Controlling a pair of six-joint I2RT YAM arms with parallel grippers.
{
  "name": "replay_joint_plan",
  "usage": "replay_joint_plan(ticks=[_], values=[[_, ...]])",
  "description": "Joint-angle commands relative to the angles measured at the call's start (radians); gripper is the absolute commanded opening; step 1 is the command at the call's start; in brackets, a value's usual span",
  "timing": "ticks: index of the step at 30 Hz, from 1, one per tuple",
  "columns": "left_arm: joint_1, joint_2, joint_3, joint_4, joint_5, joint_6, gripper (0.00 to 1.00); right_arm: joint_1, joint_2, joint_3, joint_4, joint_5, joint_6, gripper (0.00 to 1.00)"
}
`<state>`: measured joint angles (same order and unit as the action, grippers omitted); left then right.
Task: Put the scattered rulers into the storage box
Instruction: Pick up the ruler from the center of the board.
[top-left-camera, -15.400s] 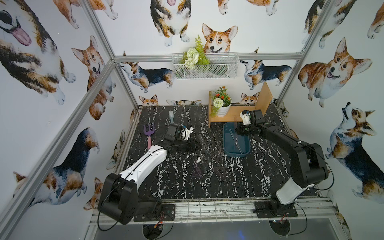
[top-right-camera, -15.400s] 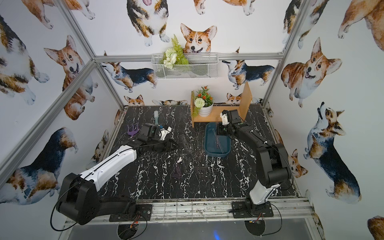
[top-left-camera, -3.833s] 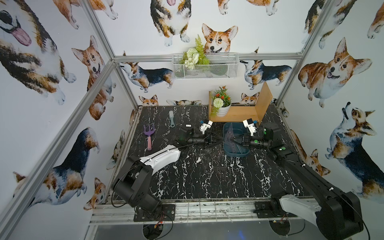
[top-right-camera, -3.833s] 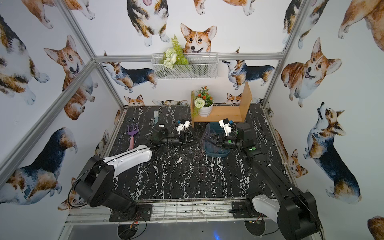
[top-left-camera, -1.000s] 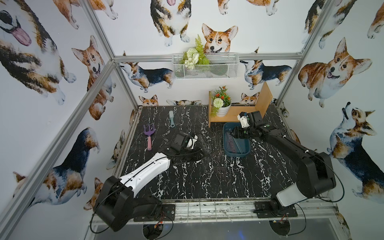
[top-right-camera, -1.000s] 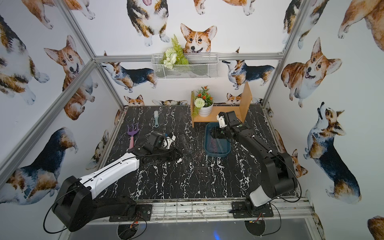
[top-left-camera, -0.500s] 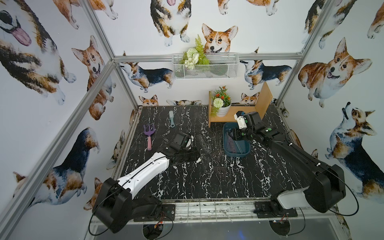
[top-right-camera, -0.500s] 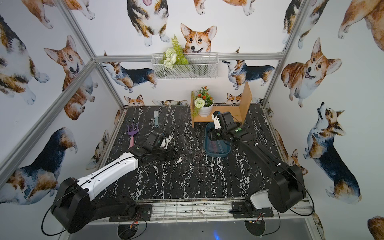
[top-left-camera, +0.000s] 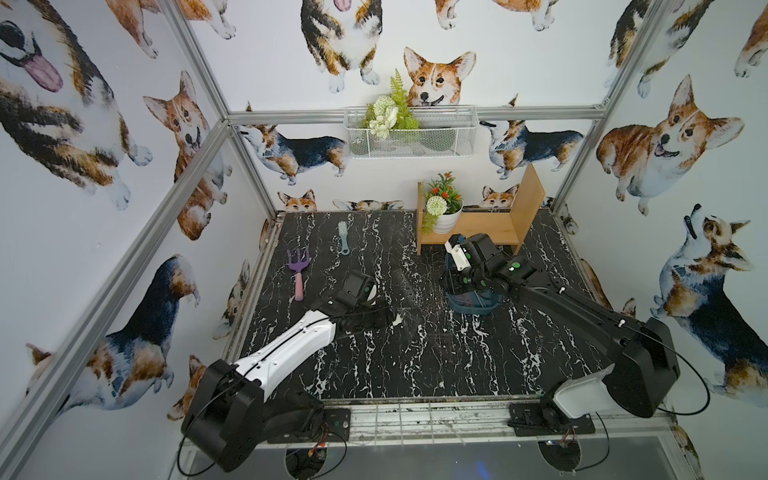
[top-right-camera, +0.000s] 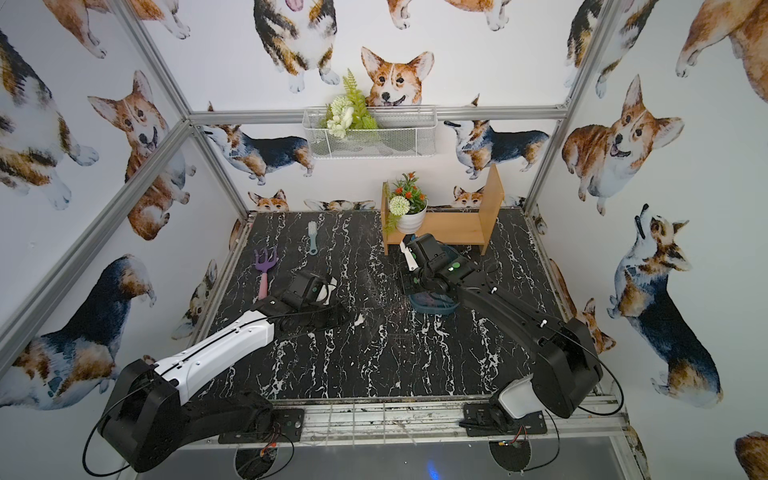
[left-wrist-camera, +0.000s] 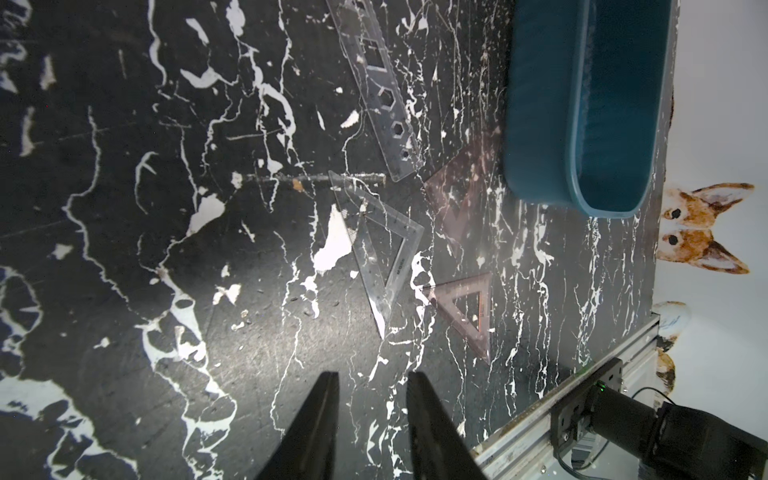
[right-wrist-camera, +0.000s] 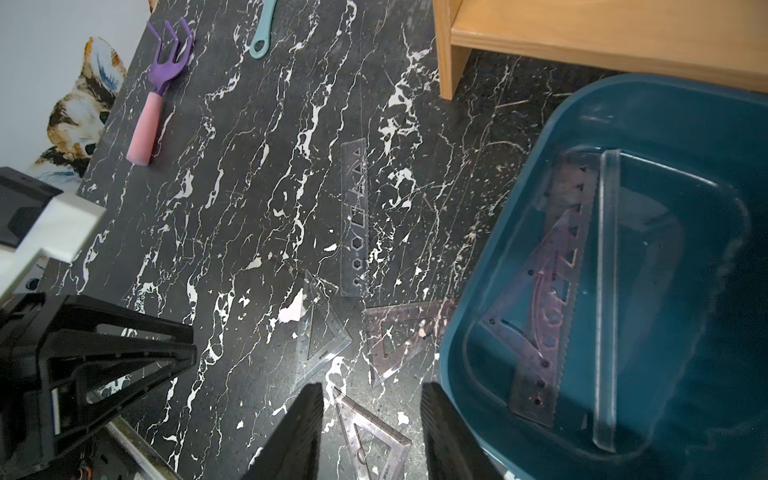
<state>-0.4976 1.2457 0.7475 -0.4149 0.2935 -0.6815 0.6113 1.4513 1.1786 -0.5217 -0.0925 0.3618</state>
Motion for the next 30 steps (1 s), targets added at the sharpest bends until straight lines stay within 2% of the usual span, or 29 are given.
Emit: replay_joint_plan(ticks=[1,11,19,30], values=[[0.008,-0.009,-0.011,0.031,0.010,-0.012,0.34,0.028,0.013,-0.010,0.009,0.020,0.031,0.44],[0.035,-0.037,-0.132,0.083,0.035,-0.038,0.34,0.125,0.076,-0.040,0.042,0.033,0.072,0.47],[0.112,-0.100,-0.214,0.098,0.068,-0.047,0.35,0.185,0.183,-0.035,0.088,0.010,0.092,0.51],[0.170,-0.194,-0.235,0.052,0.065,-0.041,0.35,0.251,0.343,0.002,0.177,-0.045,0.122,0.59]])
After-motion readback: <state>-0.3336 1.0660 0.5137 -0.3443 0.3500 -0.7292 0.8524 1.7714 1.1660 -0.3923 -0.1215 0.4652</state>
